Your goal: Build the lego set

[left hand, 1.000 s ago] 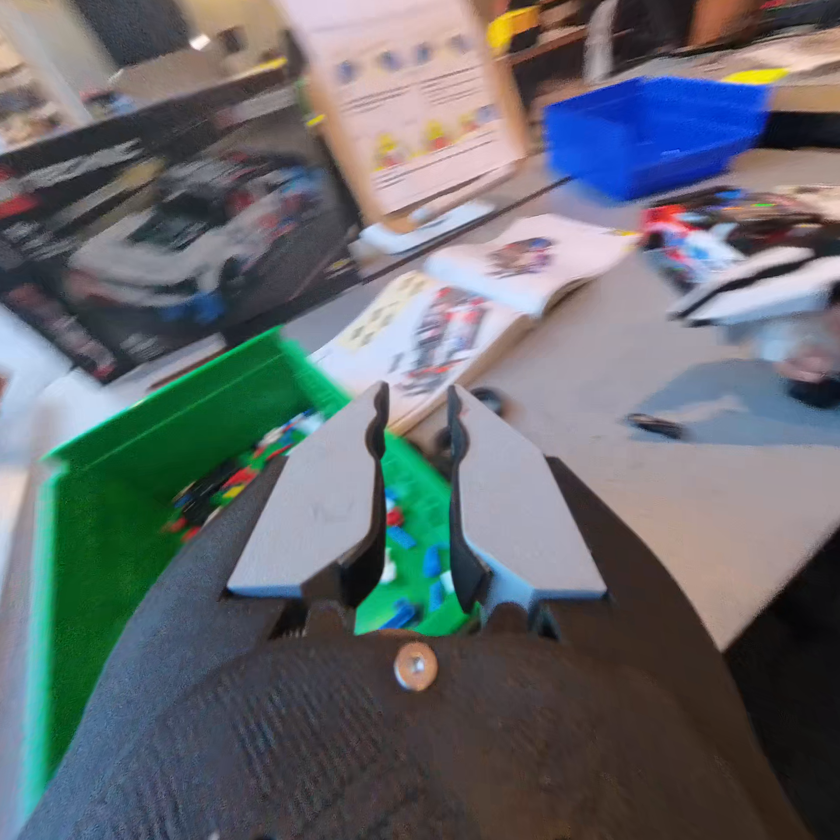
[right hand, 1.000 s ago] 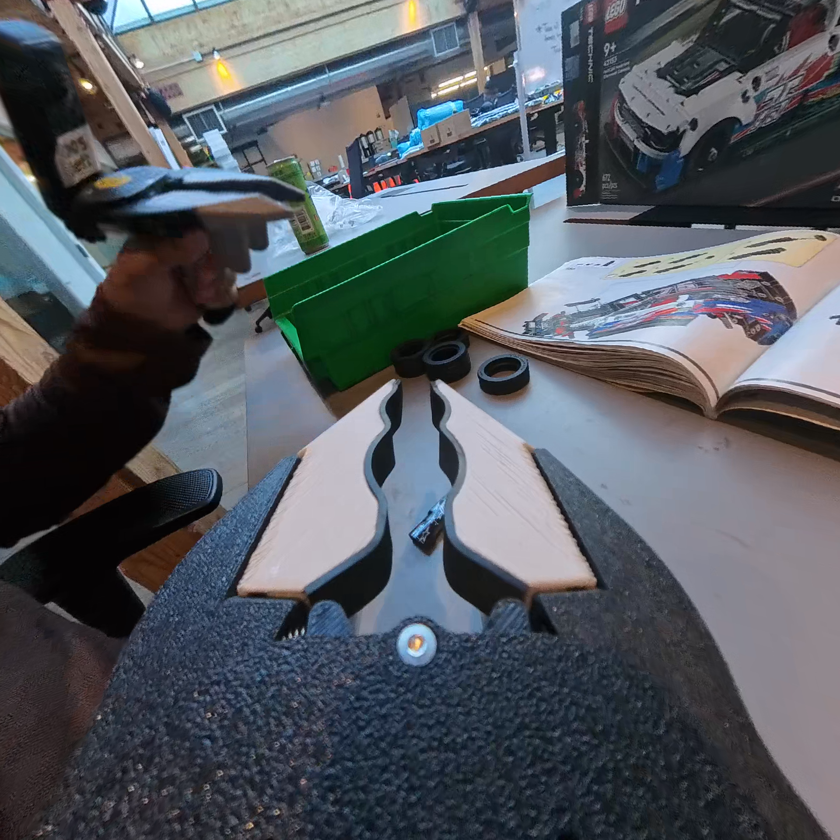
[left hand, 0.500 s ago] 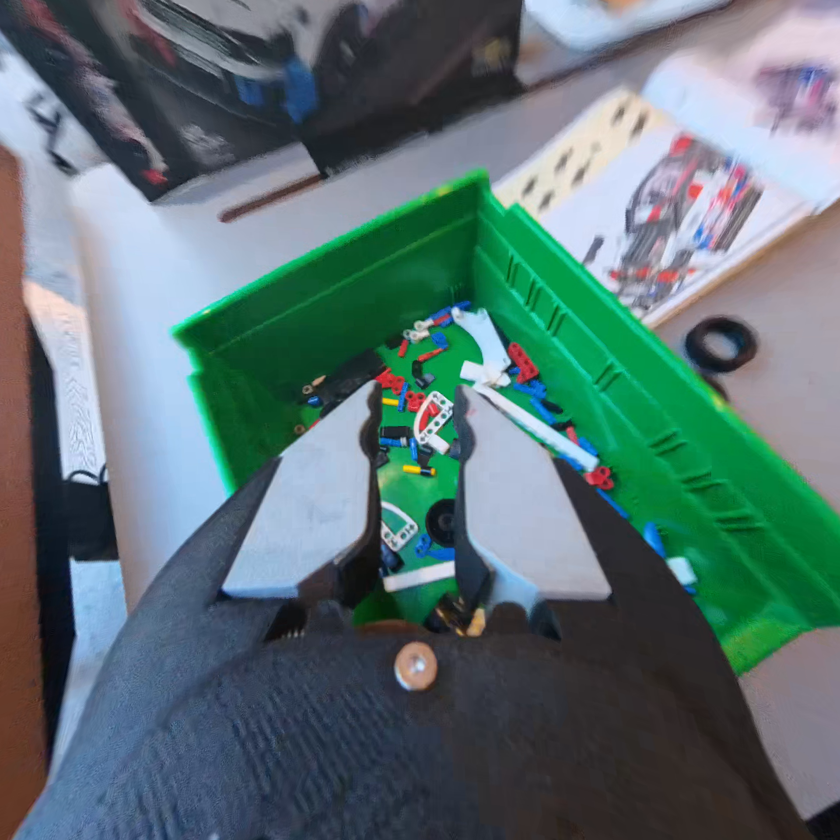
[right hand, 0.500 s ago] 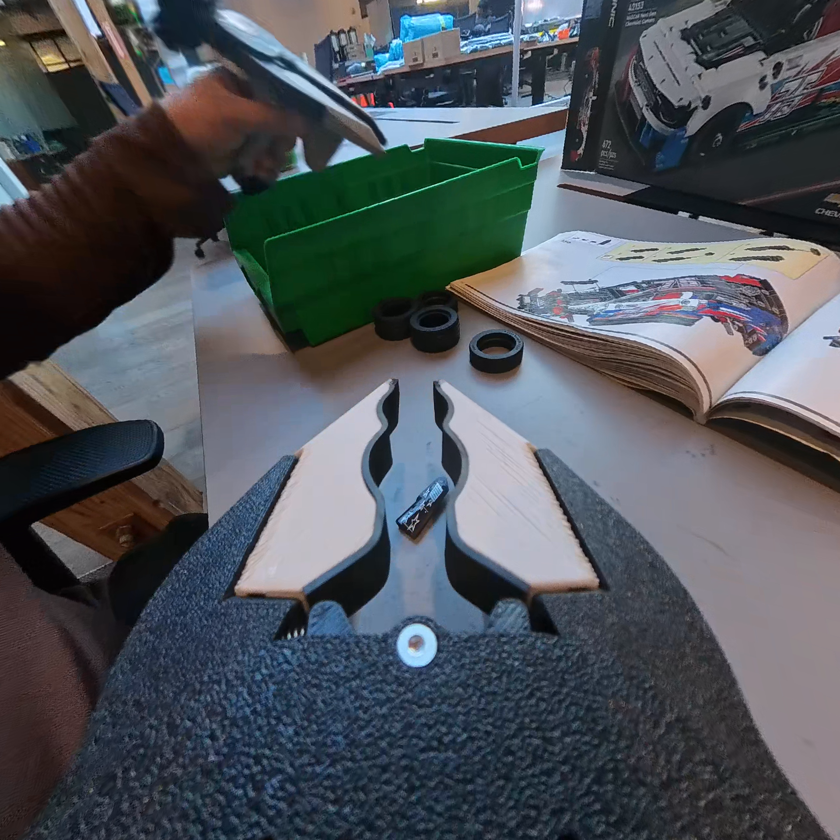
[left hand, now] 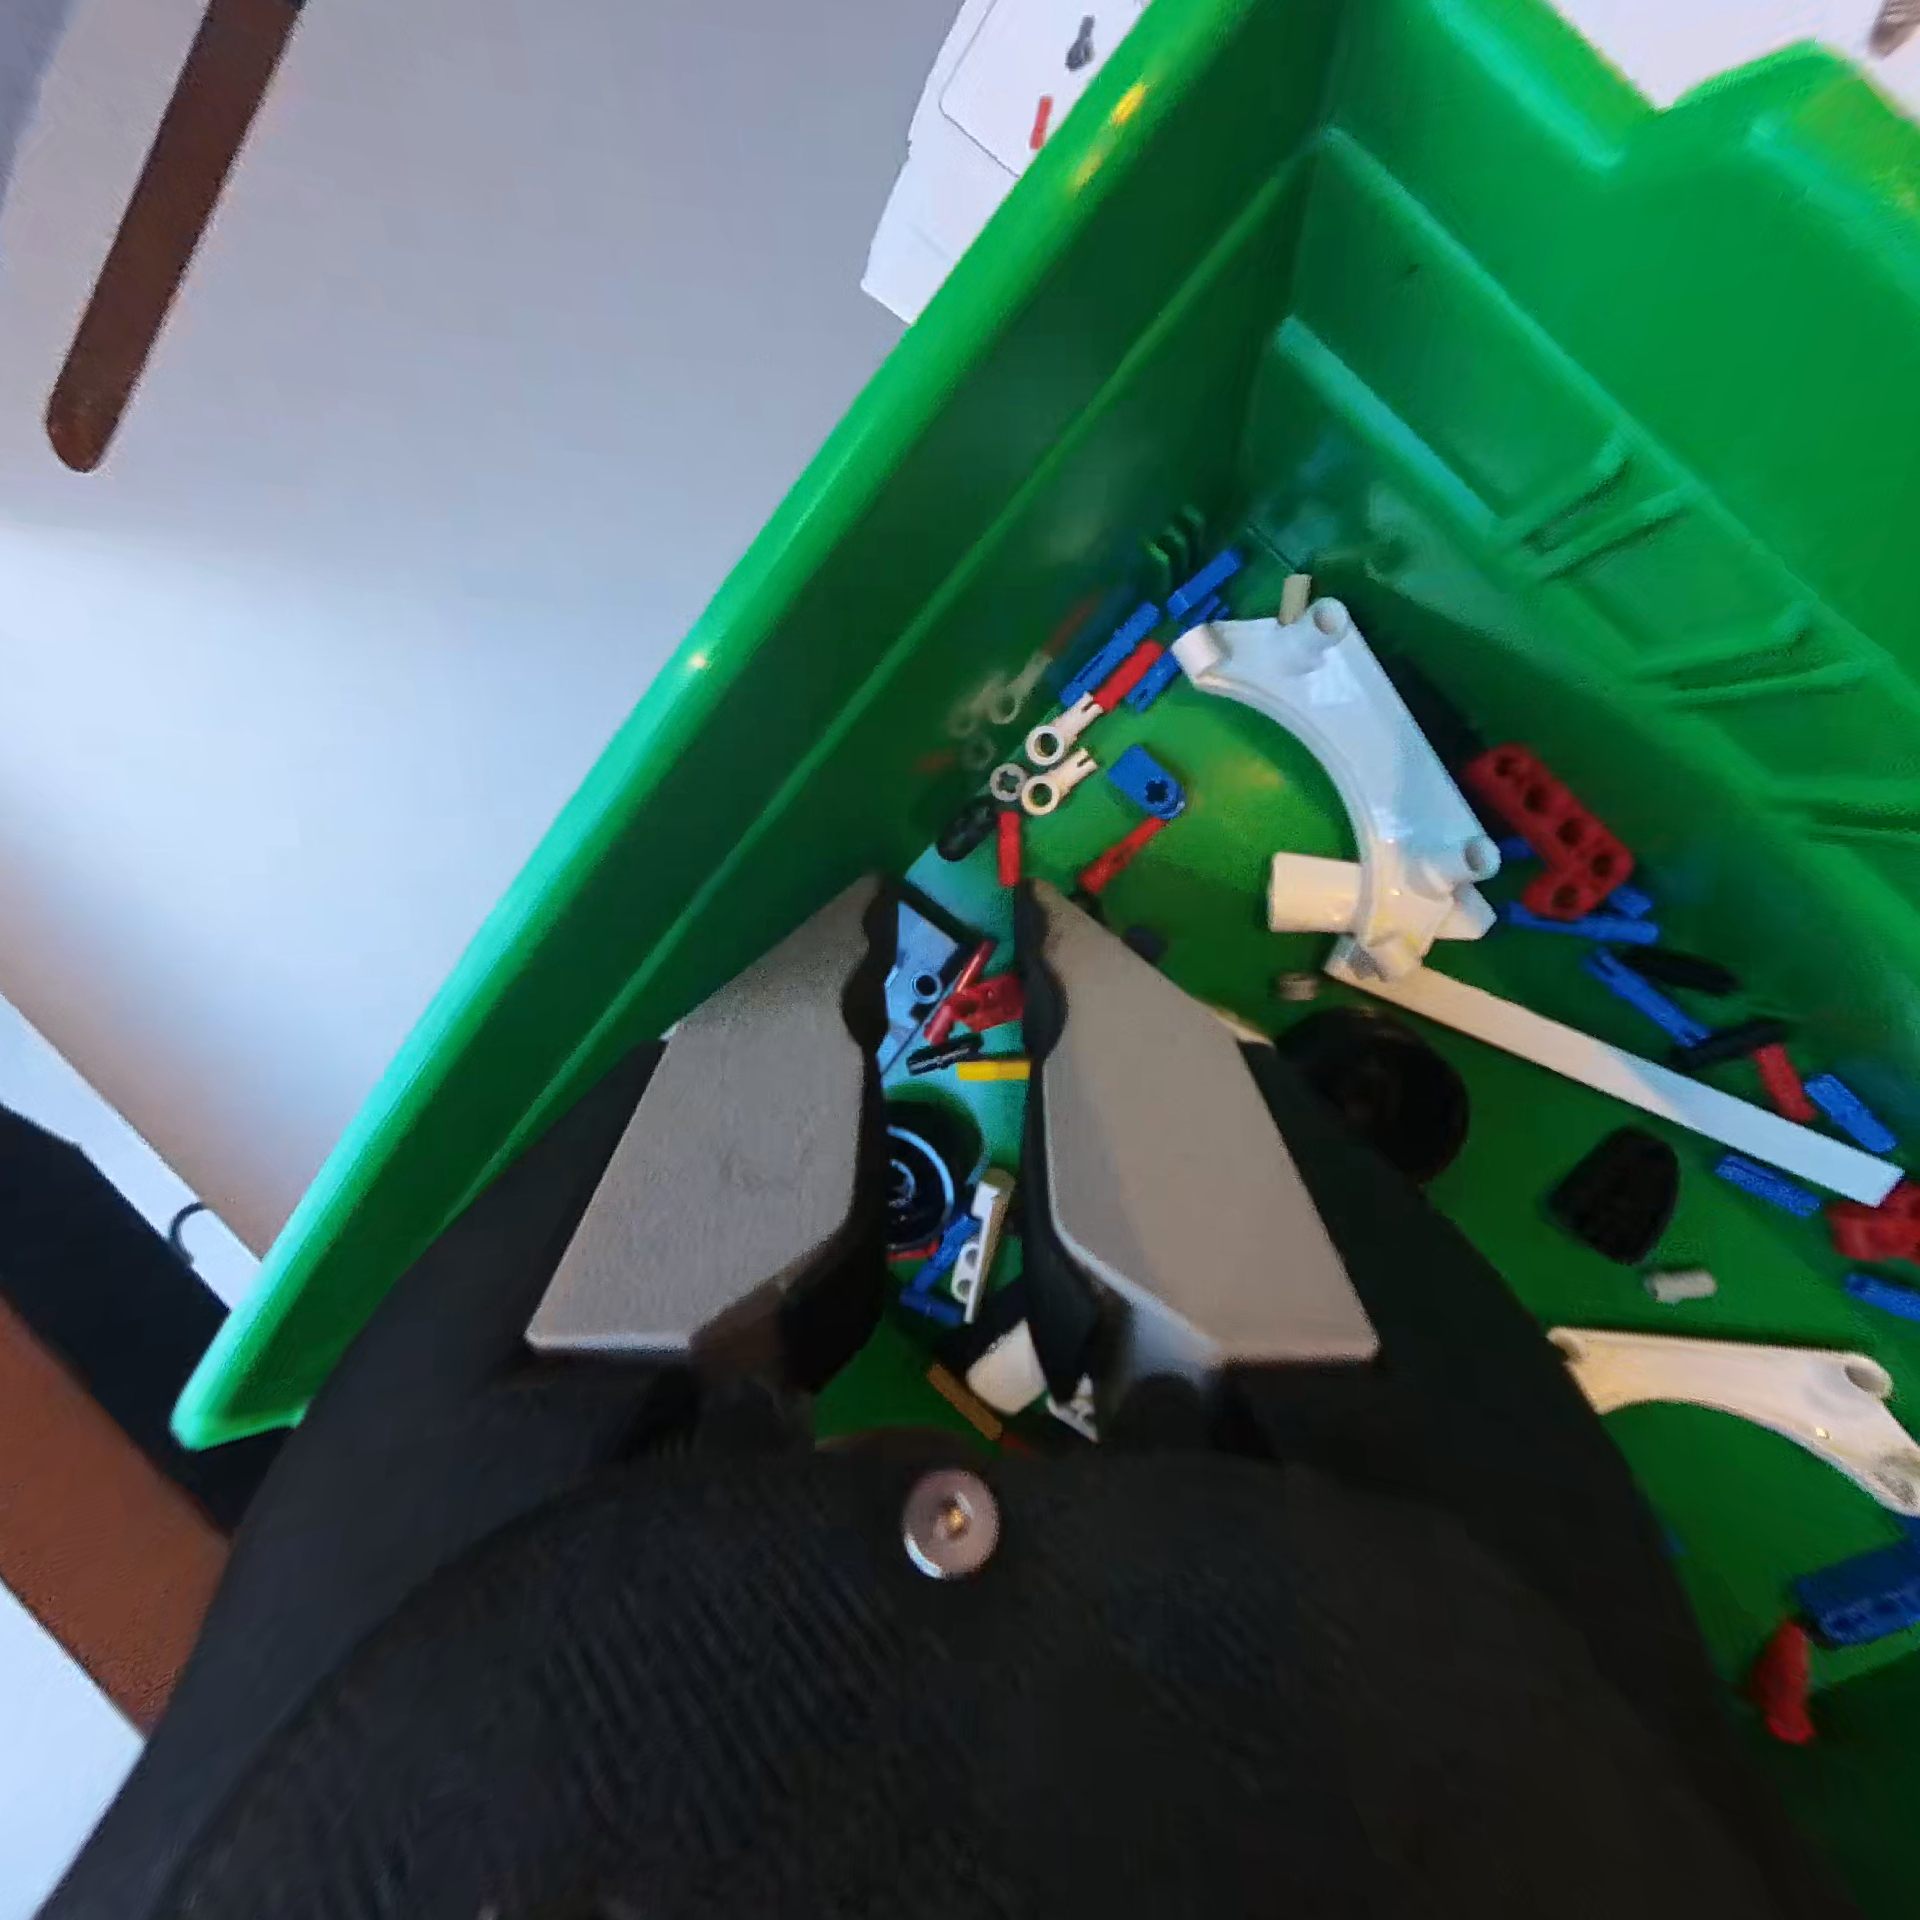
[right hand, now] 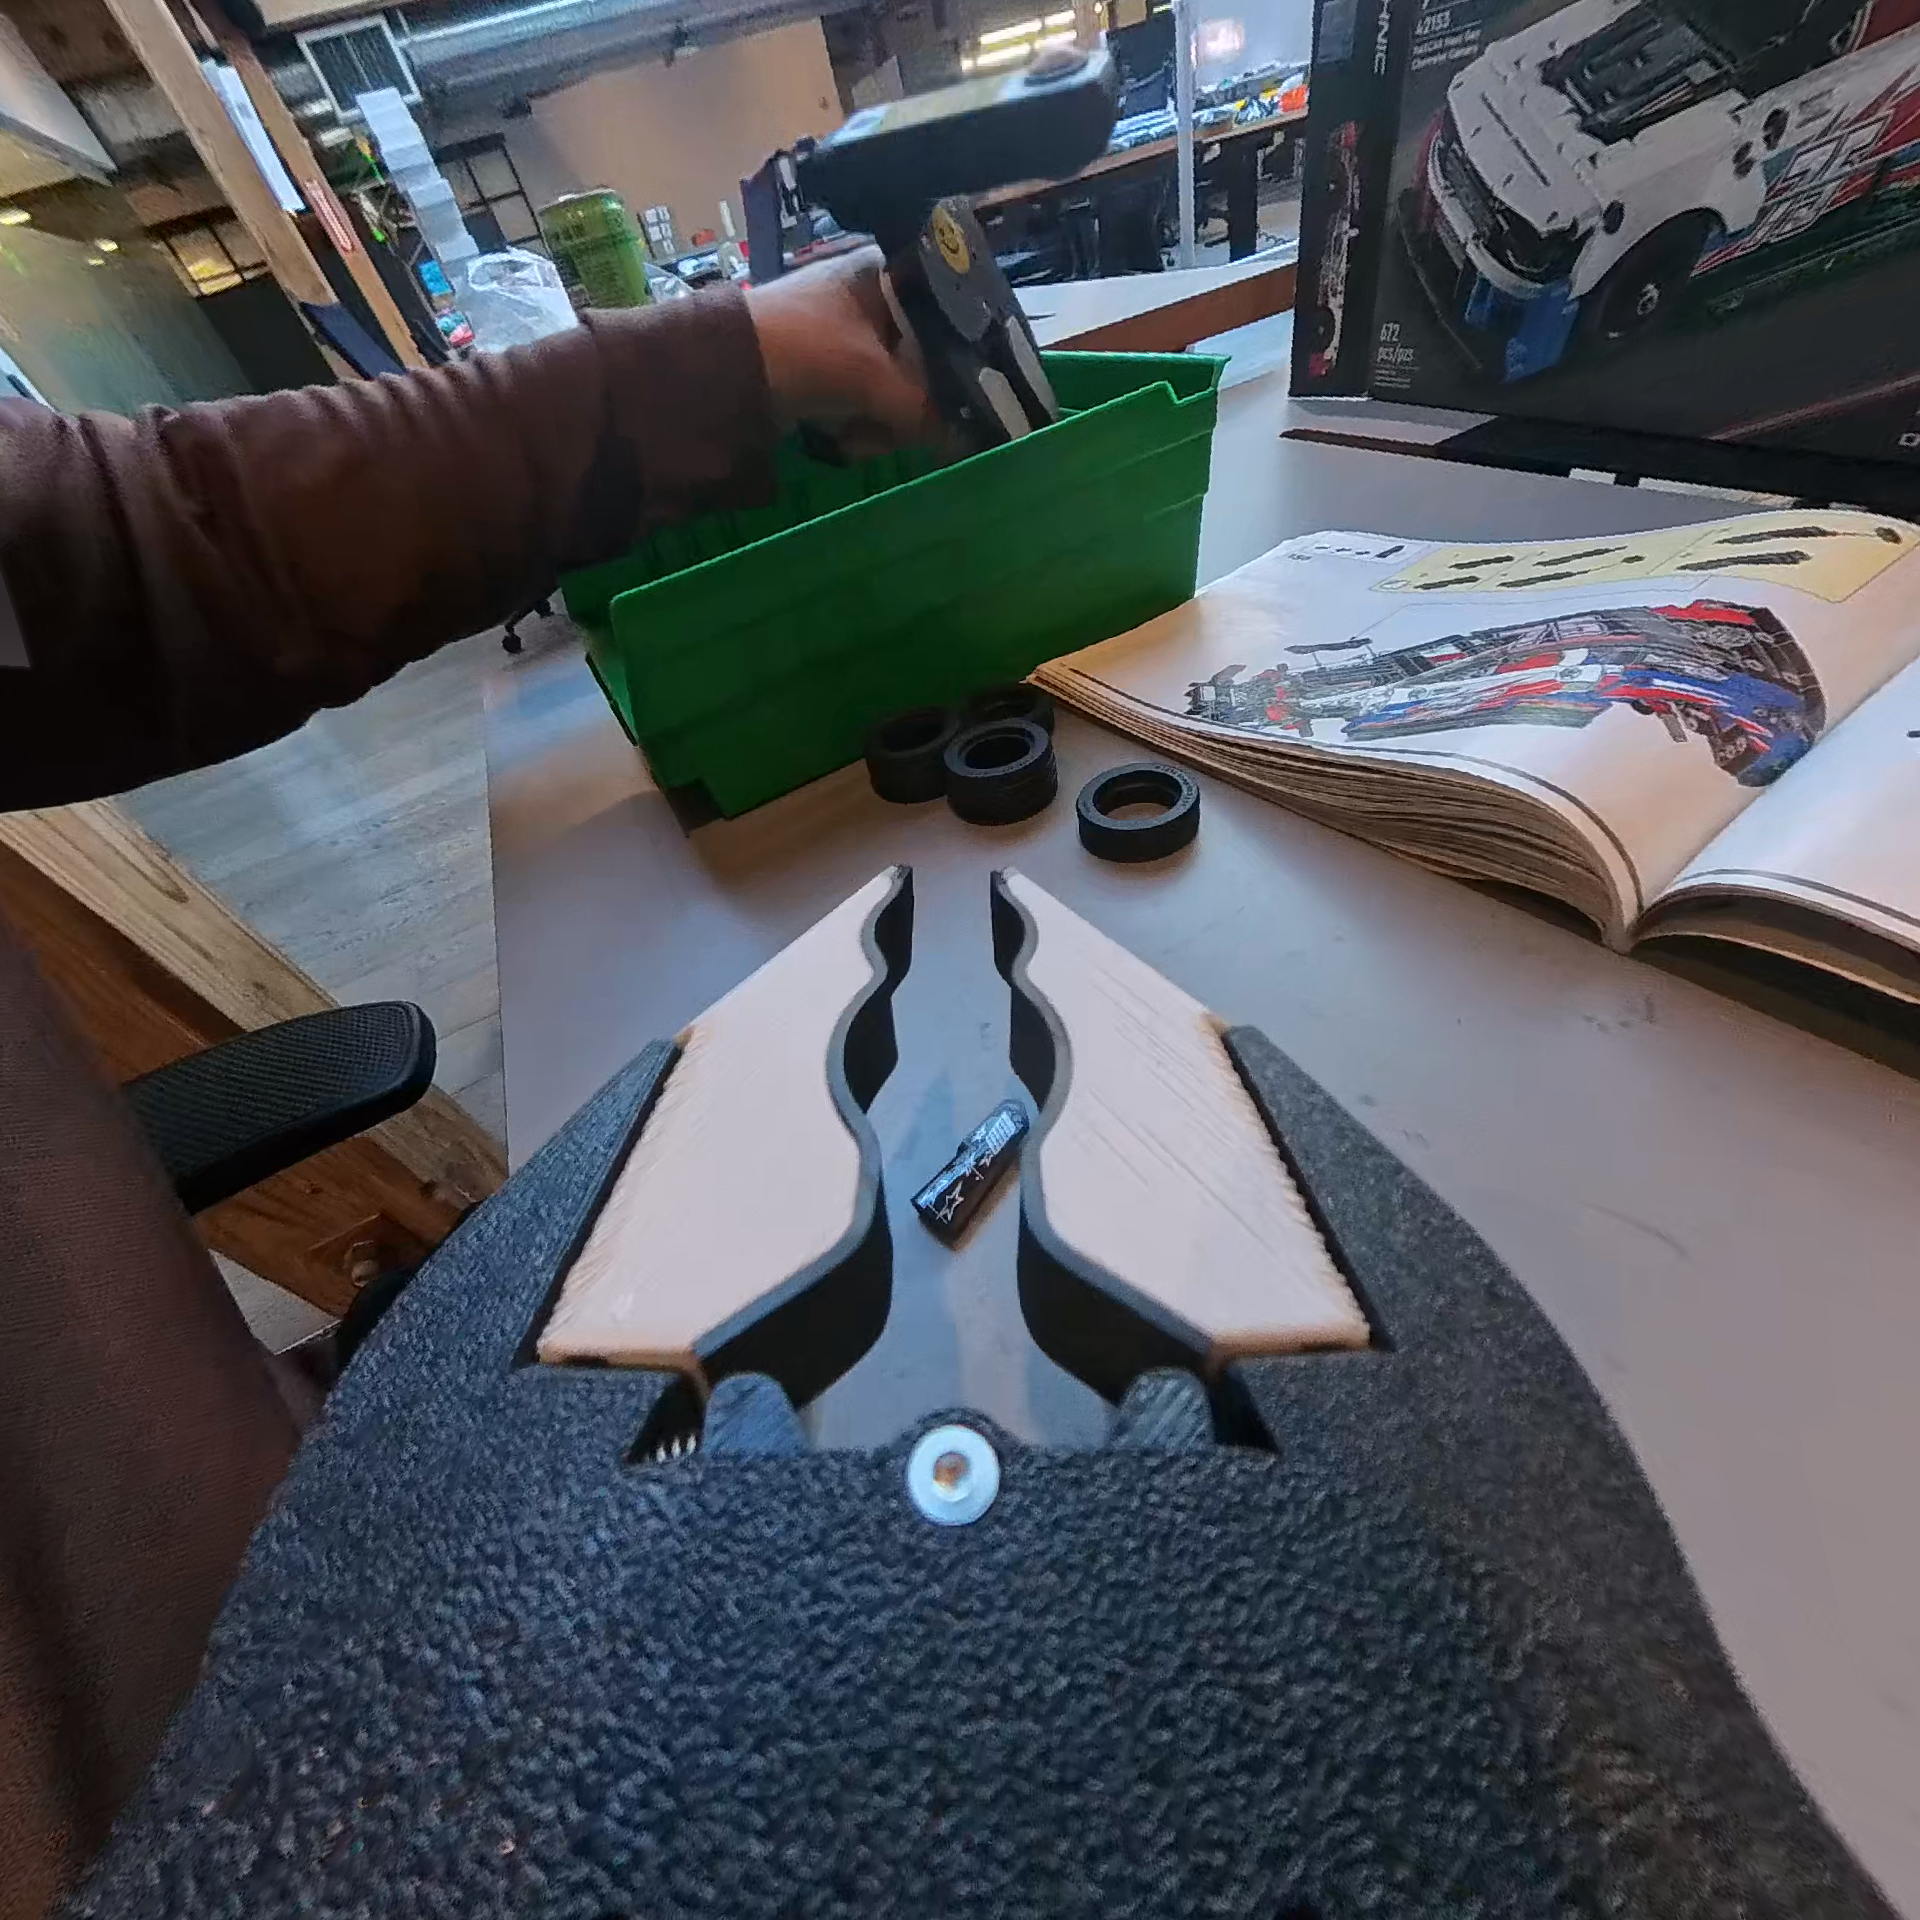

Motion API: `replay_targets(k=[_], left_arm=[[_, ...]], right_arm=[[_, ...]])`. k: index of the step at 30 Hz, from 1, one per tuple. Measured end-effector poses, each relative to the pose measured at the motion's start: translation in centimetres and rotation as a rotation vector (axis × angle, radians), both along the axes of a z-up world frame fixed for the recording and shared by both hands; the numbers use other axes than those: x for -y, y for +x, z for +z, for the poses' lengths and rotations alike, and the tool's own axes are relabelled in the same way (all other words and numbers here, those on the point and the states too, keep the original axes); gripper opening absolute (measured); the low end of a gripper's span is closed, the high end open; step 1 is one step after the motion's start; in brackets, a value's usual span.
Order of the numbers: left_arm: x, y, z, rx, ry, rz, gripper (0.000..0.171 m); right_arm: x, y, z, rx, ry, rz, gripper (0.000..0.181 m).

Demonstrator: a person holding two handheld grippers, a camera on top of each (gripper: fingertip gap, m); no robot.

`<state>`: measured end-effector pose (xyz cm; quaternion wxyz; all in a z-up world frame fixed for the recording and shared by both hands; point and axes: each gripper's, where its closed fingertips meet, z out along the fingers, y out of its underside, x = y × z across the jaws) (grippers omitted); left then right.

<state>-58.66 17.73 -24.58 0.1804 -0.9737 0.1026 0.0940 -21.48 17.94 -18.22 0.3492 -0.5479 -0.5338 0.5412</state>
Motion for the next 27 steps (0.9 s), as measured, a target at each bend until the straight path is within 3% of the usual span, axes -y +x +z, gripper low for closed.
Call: replay_targets(k=[9, 11, 18, 22, 27], left_arm=[[-0.4, 0.9, -2.0, 0.129, -0.038, 0.043, 0.015], [-0.4, 0.7, -2.1, 0.134, -0.041, 0.058, 0.002], [0.4, 1.2, -1.6, 0.113, -0.059, 0.052, 0.001], [0.4, 1.9, 0.8, 0.112, -0.004, 0.044, 0.001], [-1.1, 3.4, 7.6, 0.063, 0.137, 0.014, 0.001]], right_arm=[[-0.3, 0.3, 0.4, -0.028, -0.039, 0.003, 0.015], [-0.2, 0.3, 0.4, -0.028, -0.036, 0.003, 0.015], [-0.1, 0.3, 0.4, -0.028, -0.02, 0.004, 0.015], [-0.1, 0.3, 0.4, -0.031, -0.017, 0.004, 0.015], [-0.1, 0.3, 0.5, -0.037, -0.01, -0.001, 0.014]])
